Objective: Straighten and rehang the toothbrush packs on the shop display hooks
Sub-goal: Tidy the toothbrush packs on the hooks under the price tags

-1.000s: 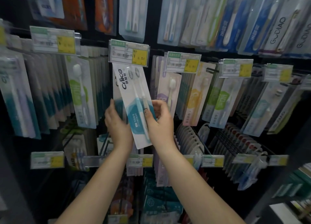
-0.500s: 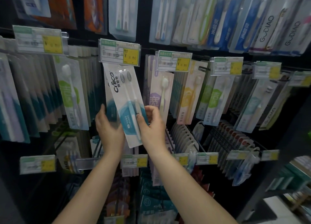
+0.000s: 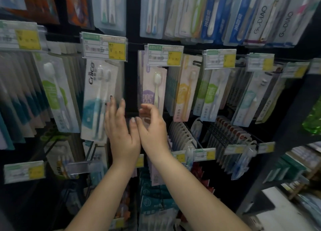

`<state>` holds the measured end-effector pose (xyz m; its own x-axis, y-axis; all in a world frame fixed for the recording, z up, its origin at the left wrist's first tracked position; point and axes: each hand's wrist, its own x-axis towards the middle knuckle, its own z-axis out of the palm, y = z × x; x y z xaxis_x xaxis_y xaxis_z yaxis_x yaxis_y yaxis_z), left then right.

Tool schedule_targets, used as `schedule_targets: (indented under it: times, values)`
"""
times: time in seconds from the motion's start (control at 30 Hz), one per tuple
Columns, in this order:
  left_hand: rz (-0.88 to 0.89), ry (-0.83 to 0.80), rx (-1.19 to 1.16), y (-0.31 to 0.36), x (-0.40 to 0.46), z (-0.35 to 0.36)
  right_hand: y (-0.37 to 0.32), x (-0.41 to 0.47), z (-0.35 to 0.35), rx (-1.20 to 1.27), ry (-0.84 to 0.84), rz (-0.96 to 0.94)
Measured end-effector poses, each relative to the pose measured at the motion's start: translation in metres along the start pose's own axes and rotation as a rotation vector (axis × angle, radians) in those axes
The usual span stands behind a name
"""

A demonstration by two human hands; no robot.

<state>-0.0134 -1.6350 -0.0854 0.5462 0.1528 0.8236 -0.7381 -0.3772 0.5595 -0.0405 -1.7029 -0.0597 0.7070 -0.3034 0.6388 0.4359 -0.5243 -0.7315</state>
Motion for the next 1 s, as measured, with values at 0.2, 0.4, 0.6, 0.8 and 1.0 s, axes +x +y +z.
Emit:
schedule_targets:
  times: [0.2, 0.4, 0.6, 0.8, 1.0]
  values:
    - [0.093, -0.087, -0.05, 0.017, -0.009, 0.026, 0.012, 0.006, -0.051, -0.127, 0.184, -0.086]
    - [0.113, -0.188, -0.131, 0.037, -0.02, 0.054, 0.038, 0.018, -0.124, -0.181, 0.435, 0.038]
    - [0.094, -0.27, -0.206, 0.05, -0.025, 0.065, 0.077, 0.048, -0.204, -0.195, 0.701, 0.303]
    - [0.067, -0.327, -0.229, 0.05, -0.031, 0.067, 0.114, 0.076, -0.251, -0.301, 0.716, 0.501]
    - [0.107, -0.338, -0.226, 0.049, -0.036, 0.064, 0.142, 0.091, -0.267, -0.365, 0.647, 0.587]
